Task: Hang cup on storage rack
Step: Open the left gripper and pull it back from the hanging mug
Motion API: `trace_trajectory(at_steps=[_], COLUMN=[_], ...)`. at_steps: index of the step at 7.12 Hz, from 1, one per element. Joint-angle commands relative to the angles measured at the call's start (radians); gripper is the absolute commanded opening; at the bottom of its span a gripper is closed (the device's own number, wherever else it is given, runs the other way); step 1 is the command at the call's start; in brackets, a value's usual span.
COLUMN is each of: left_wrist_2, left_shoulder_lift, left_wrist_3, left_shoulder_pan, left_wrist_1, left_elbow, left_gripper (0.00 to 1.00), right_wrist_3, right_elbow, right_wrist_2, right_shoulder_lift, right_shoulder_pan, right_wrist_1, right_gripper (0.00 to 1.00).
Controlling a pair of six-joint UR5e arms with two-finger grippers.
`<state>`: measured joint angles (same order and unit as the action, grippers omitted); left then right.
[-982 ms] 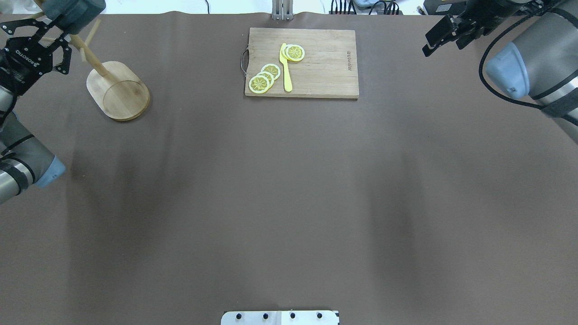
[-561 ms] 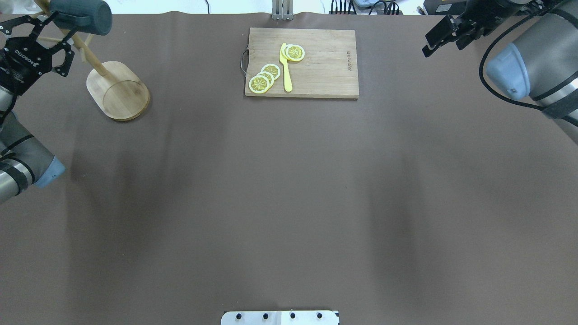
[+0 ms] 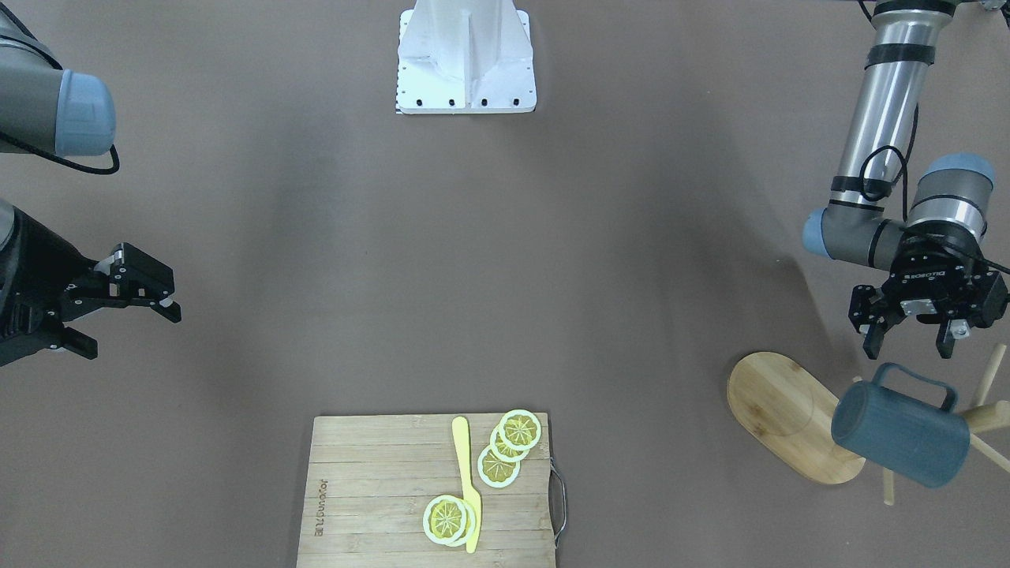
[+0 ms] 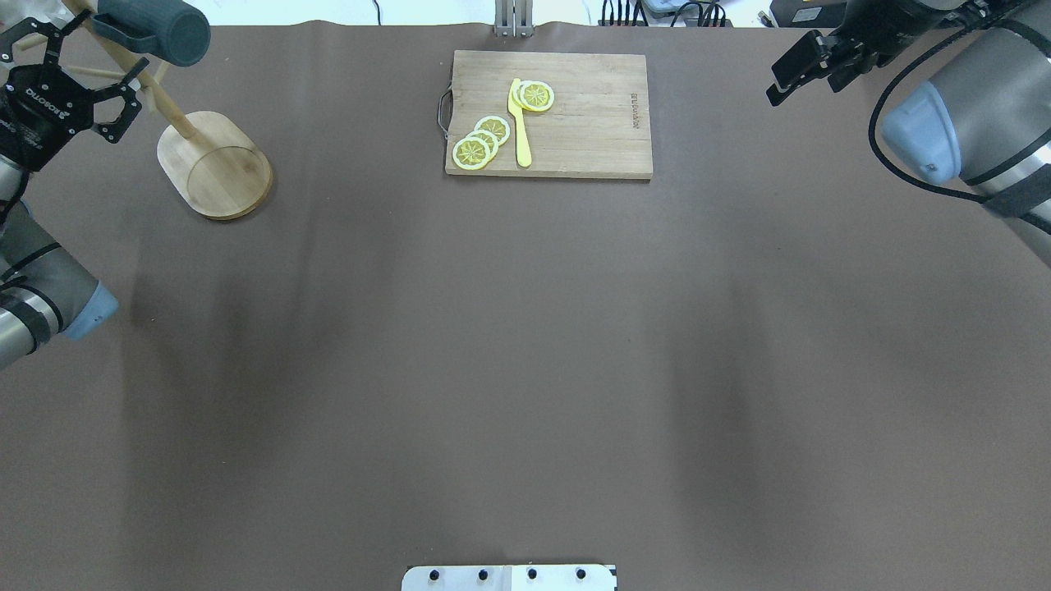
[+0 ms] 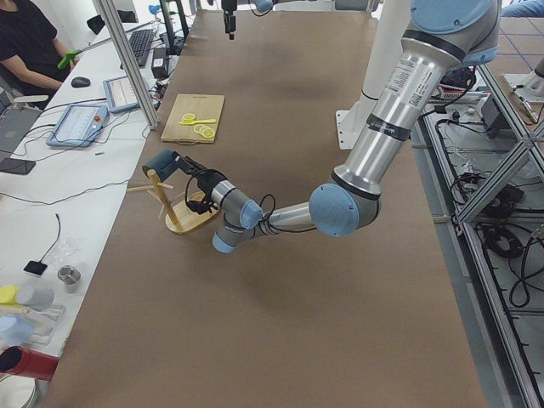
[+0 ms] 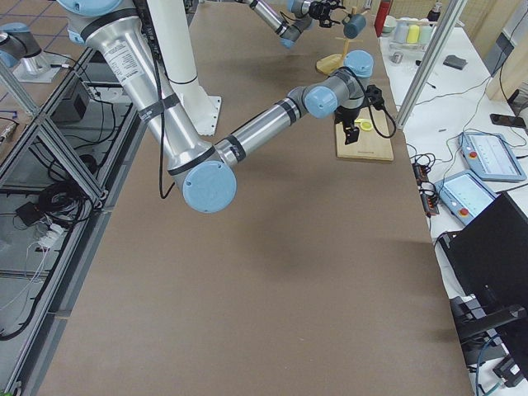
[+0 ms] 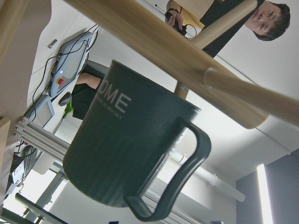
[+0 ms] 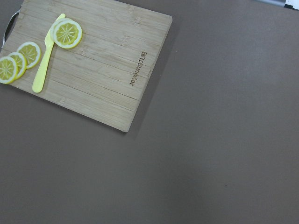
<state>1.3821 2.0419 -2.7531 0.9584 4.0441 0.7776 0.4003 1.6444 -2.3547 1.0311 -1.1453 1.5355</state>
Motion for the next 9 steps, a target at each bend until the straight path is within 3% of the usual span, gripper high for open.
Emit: trace_trajectory(at_steps=[1,3,4,6,9], left_wrist_2=[0.000,0.002,0.003,0.005,0.008], left_shoulder_lift=[0.000,-0.067,-0.092,-0.135,-0.244], left_wrist_3=[-0.007,-0.026,-0.023,-0.017,-0.017], left_shoulder_pan=[0.002,0.002,0.000,0.000,0.002], left_wrist_1=[0.001,-0.001,-0.004,-0.005,-0.089], left_elbow=[0.014,0.112,0.139,0.190,0.394], left_gripper=[0.76,0.83,0.97,0.98,0.98], right_wrist_3=[0.000,0.000,0.000,0.000,0.000], right_elbow=[0.000,0.000,0.008,0.020,0.021], right_wrist_2=[0.002,0.000,0.000,0.002,0.005], right_shoulder_lift=[0.001,0.001,0.007,0.014,0.015], right_shoulder_pan=[0.001,0.001,0.001,0.004,0.010], right_wrist_1=[0.000,0.000,0.000,0.000,0.000], right_gripper=[1.00,1.00,1.00,1.00,1.00])
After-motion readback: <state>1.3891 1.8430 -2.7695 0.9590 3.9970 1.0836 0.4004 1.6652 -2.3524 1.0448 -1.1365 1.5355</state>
